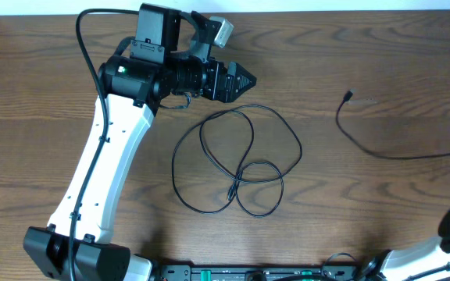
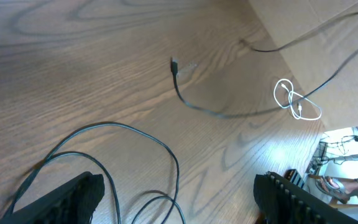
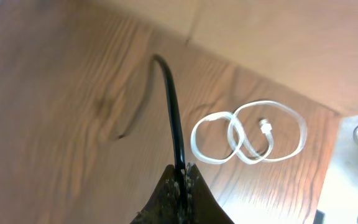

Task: Untangle cables

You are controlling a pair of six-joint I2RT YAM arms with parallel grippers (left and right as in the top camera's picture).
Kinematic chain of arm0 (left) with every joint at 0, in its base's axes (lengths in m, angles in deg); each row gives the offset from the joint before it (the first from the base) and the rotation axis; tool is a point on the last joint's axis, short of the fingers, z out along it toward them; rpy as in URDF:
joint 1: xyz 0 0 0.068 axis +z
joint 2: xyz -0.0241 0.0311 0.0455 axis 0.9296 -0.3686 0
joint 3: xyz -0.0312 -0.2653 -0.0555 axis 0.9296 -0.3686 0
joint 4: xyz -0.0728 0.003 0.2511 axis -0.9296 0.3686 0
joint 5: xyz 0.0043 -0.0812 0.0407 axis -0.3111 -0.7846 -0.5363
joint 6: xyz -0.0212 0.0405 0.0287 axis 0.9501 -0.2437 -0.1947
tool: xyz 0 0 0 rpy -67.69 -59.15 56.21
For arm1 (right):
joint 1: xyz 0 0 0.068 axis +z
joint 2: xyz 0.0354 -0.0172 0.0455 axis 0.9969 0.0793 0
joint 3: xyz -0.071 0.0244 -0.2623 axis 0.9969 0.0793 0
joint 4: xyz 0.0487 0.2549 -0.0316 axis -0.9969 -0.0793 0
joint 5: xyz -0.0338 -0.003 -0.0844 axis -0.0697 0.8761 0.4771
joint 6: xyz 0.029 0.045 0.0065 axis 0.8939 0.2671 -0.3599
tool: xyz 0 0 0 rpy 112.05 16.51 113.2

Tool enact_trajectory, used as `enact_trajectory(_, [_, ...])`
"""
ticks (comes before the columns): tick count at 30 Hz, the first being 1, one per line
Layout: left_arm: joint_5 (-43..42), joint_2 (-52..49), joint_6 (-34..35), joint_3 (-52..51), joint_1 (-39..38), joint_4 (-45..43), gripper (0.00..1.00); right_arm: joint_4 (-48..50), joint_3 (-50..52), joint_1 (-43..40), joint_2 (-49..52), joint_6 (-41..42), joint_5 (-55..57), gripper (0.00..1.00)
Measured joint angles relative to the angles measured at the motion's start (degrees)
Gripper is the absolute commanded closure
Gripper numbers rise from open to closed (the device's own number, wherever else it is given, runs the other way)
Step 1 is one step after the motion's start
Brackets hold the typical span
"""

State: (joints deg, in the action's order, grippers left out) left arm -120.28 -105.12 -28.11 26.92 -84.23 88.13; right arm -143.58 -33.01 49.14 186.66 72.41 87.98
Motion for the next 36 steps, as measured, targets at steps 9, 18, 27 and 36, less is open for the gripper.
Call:
enact_trajectory(9, [0.0,0.0,0.0,0.0,0.0,0.09,0.17,0.92,-7.41,-12.15,-2.16,-0.07,-12.37,0.99])
enact_trajectory(18, [0.0,0.0,0.0,0.0,-0.85,0.63,0.17,9.18,-7.54,-13.25,-1.16,-4.92,-32.04,0.99])
enact_trajectory(27, [-0.02,0.0,0.0,0.0,-2.4,0.66,0.18,14.93,-7.56,-13.29,-0.7,-9.09,-44.83,0.99])
enact_trajectory(36, [0.0,0.0,-0.11,0.0,-2.43,0.63,0.18,7.13,-7.58,-13.62,-0.7,-4.11,-25.49,0.99])
